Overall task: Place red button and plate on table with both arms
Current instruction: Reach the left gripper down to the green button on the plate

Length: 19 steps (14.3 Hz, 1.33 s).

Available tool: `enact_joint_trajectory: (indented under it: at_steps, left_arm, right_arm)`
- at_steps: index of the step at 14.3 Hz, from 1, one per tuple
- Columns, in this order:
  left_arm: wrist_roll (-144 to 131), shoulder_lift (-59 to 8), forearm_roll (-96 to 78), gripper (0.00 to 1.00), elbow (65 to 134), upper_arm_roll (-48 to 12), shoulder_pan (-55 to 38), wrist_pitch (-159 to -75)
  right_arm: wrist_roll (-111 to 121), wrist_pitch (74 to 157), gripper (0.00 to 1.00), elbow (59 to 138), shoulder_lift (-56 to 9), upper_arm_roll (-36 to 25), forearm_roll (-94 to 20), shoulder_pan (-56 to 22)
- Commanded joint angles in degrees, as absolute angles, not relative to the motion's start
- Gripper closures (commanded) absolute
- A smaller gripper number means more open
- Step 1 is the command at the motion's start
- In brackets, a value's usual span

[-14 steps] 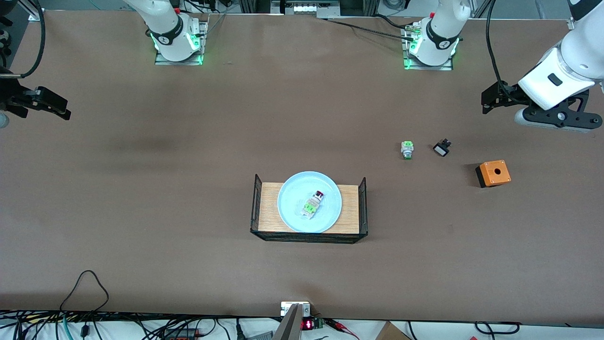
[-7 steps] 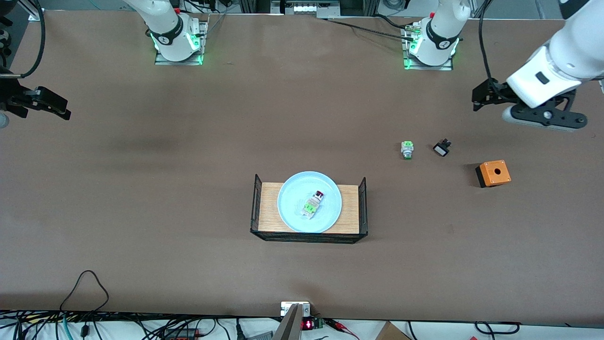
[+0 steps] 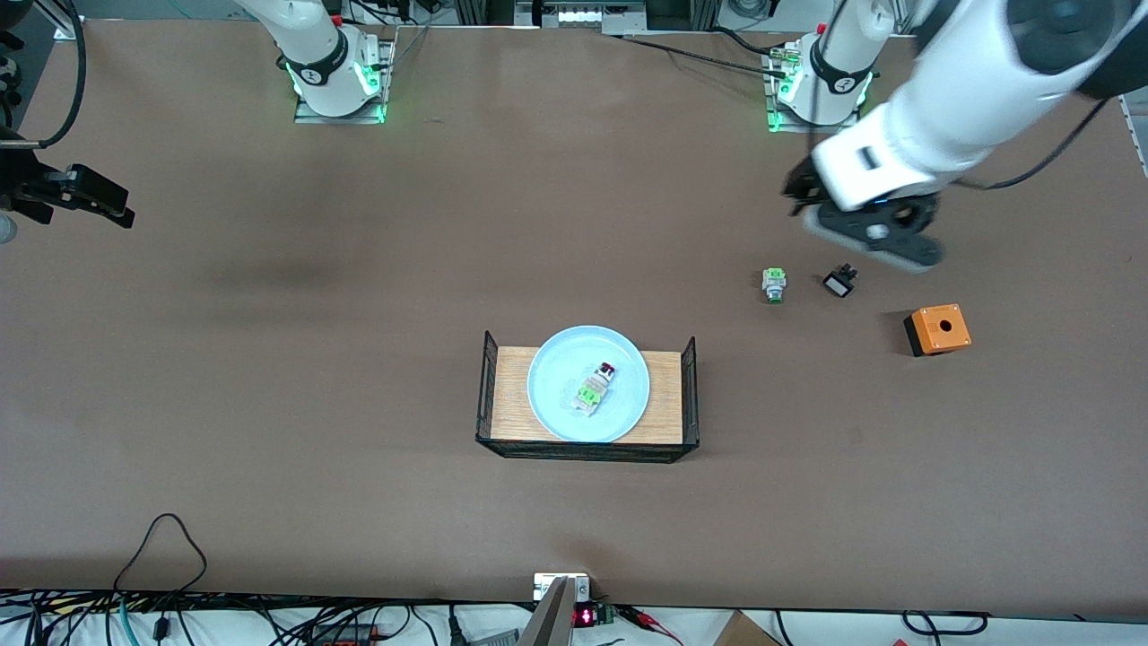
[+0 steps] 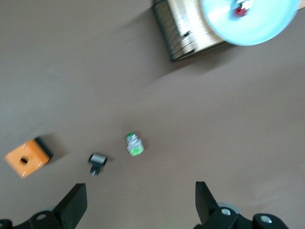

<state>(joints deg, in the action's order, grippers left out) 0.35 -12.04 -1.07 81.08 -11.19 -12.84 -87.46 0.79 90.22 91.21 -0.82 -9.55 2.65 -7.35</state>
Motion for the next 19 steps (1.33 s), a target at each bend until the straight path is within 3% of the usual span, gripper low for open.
enact_joint_trajectory:
  at_steps: [1,6,13,19]
  left_arm:
    - [0.70,-21.60,-1.76,0.00,69.98,-11.34,-17.56,-87.87]
    - [0.70,-29.87,-0.79,0.00,68.91,-10.81,-23.72,-102.89]
    - [0.88,-39.01,-0.35,0.00,68.73,-11.08,-25.56,-123.72]
    - [0.70,-42.19,7.03,0.00,68.20,-10.11,-29.96,-126.47]
  right_arm:
    - [1.41,89.91,0.00,90.97,-0.44,-9.67,1.67,-7.12]
    - [1.41,89.91,0.00,90.97,-0.44,-9.67,1.67,-7.03]
    - [1.41,90.00,0.00,90.97,-0.44,-9.67,1.67,-7.03]
    - [1.41,90.00,0.00,91.05,-0.62,-9.67,1.58,-6.59]
